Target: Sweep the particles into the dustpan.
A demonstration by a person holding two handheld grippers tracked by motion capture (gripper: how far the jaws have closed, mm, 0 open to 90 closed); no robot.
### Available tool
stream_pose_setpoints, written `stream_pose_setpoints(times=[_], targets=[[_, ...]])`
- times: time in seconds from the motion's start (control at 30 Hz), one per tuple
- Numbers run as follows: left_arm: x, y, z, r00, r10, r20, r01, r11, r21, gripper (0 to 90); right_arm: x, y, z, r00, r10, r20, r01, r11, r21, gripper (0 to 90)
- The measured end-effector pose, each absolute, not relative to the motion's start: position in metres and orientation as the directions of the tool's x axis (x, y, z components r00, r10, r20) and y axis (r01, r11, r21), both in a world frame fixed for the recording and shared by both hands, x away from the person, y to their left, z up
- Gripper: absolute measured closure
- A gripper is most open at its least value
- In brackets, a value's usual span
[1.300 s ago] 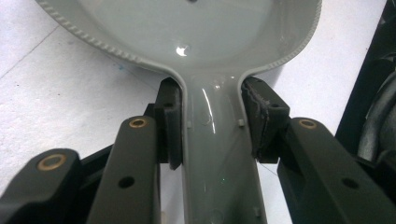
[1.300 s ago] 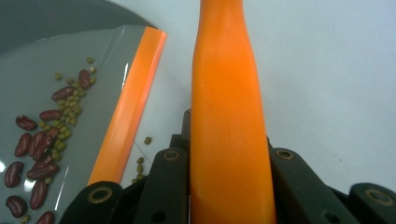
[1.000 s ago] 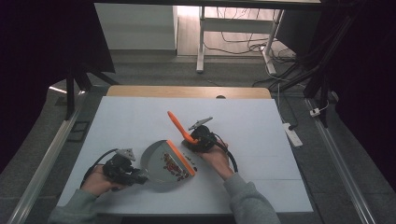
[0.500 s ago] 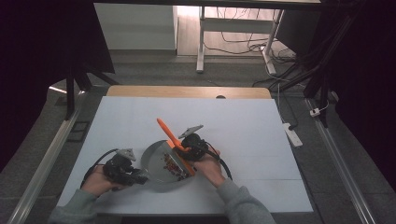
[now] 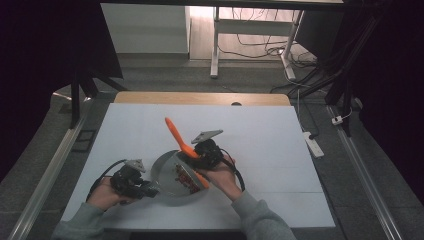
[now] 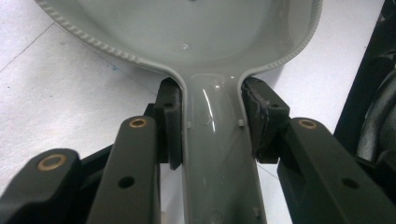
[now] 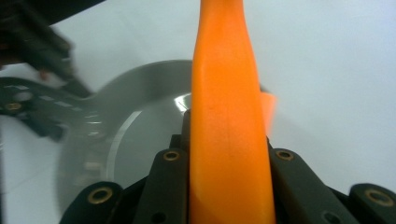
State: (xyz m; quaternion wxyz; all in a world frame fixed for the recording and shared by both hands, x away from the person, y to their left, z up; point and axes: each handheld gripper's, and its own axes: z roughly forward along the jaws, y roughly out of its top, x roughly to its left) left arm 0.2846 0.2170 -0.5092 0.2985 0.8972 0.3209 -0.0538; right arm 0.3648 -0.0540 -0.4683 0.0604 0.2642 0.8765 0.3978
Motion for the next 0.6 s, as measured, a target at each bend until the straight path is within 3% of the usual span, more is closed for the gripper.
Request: stream_pose_setpoints(times=[0.07, 0.33, 0.6], targets=[[0.285, 0.217, -0.509, 0.788, 0.544, -0.288, 0.608, -0.616, 0.501, 61.1, 0.372, -0.063, -0.469, -0.834, 0.548, 0.068, 0.42, 0.55, 0.721, 76.8], [0.285, 0.217, -0.509, 0.788, 0.545, -0.287, 0.608, -0.616, 0.502, 61.1, 0.396, -0.078, -0.497, -0.777, 0.62, 0.11, 0.518, 0.529, 0.672, 76.9], [0.285, 0.217, -0.51, 0.789, 0.544, -0.285, 0.607, -0.618, 0.499, 61.1, 0.383, -0.054, -0.507, -0.823, 0.557, 0.109, 0.481, 0.583, 0.654, 77.0]])
